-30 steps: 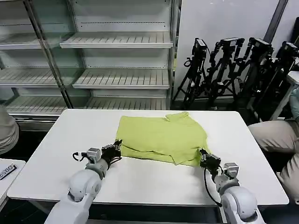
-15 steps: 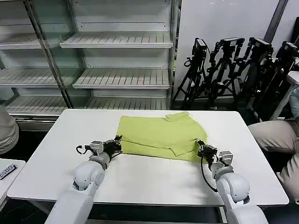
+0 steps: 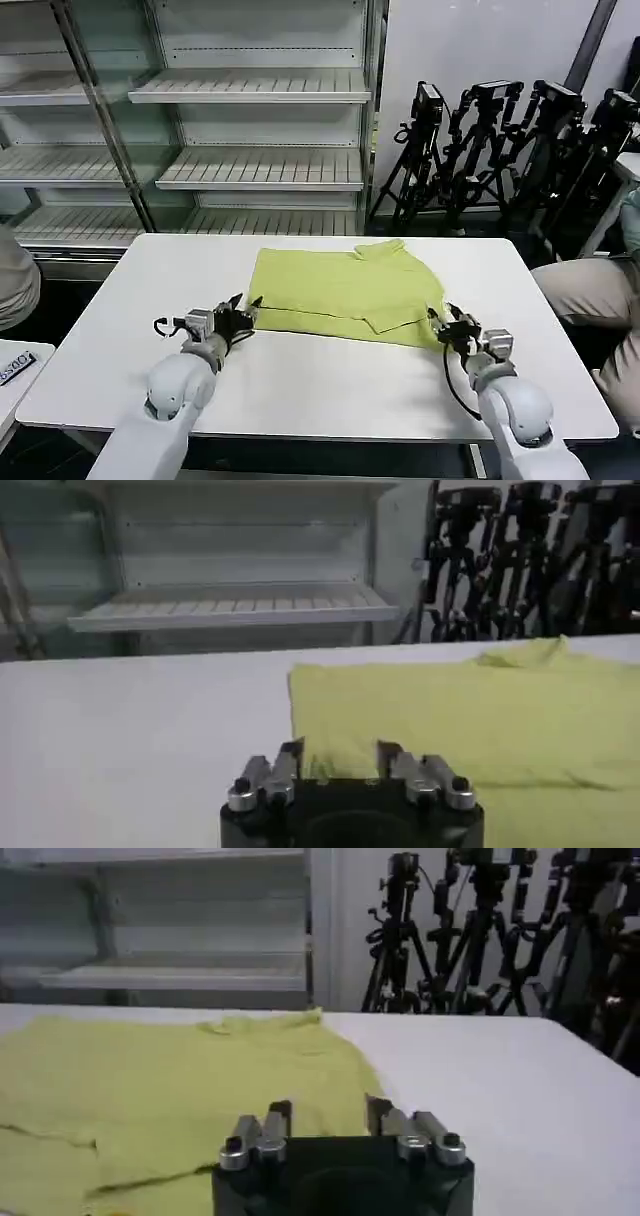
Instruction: Fold and organize the clothes.
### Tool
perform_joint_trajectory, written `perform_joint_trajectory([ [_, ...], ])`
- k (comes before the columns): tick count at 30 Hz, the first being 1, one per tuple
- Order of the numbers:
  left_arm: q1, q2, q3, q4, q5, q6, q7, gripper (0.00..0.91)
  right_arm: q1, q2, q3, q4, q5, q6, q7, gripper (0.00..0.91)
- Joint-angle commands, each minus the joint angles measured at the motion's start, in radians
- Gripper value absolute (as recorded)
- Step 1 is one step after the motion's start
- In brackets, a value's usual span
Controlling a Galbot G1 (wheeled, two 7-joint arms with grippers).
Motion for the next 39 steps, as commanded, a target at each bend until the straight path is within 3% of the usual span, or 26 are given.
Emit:
perform_joint_trajectory([
  [1,0.038,0.043,0.023,0.021,0.007,0.003,-0.045,0.010,-0.117,-0.013,0.017,0.058,0.002,-0.009,0.005,0.000],
  [12,0.032,0.055,0.034,0.053,-0.015,0.005,0.016,0.000,-0.090,-0.004,0.003,0.036,0.055,-0.039,0.009,0.000],
  [21,0.083,0.069,0.021,-0.033,0.039,0.004,0.085,0.000,-0.154,-0.007,0.020,0.137,0.061,-0.044,0.005,0.000],
  [27,0.392,0.113,-0.152,-0.313,0.068,0.002,0.099,0.000,-0.390,-0.030,0.085,0.315,0.001,-0.004,-0.013,0.000],
  [32,0.560,0.131,-0.269,-0.401,0.063,0.000,0.144,0.020,-0.544,-0.023,0.116,0.403,-0.034,0.029,-0.003,0.000],
  [33,0.573,0.133,-0.273,-0.400,0.064,0.001,0.150,0.252,-0.579,-0.016,0.113,0.422,-0.046,0.034,0.006,0.000],
  [34,0.579,0.134,-0.276,-0.398,0.067,0.001,0.153,0.907,-0.604,-0.008,0.111,0.435,-0.061,0.039,0.009,0.000],
  [35,0.584,0.132,-0.278,-0.397,0.071,0.001,0.154,0.907,-0.620,-0.001,0.108,0.451,-0.074,0.043,0.010,0.907],
  [39,0.599,0.131,-0.303,-0.441,0.128,0.001,0.213,0.907,-0.649,0.008,0.113,0.524,-0.091,0.029,0.021,0.907],
])
